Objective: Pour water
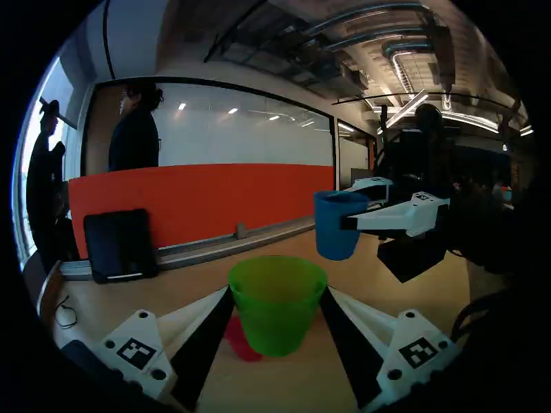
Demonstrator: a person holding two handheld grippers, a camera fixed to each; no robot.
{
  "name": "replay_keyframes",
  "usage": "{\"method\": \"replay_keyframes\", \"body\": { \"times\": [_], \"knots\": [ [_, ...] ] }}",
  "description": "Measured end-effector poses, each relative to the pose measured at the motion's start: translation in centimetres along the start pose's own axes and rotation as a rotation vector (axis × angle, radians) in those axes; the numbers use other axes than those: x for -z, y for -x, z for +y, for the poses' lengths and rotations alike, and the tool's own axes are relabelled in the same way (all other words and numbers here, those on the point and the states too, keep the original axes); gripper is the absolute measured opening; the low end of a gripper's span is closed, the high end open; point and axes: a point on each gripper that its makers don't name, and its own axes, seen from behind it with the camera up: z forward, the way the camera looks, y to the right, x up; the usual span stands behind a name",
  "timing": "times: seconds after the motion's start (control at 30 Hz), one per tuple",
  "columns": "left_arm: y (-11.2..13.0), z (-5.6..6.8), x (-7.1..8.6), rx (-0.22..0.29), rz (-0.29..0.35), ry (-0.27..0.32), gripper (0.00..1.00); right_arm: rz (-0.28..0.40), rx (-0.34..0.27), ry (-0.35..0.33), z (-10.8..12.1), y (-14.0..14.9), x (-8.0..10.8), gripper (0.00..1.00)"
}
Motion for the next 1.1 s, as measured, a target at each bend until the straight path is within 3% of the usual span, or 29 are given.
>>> {"method": "replay_keyframes", "body": {
  "times": [0.47,1.1],
  "knots": [
    [-0.8,1.2,-0.1,-0.005,0.017,0.026,0.86,0.030,0.115,0.018,0.9,-3.3,-0.2,0.91],
    [-0.9,2.5,-0.5,-0.016,0.013,0.056,0.86,0.046,0.371,0.034,1.3,-6.9,-1.2,0.91]
  ]
}}
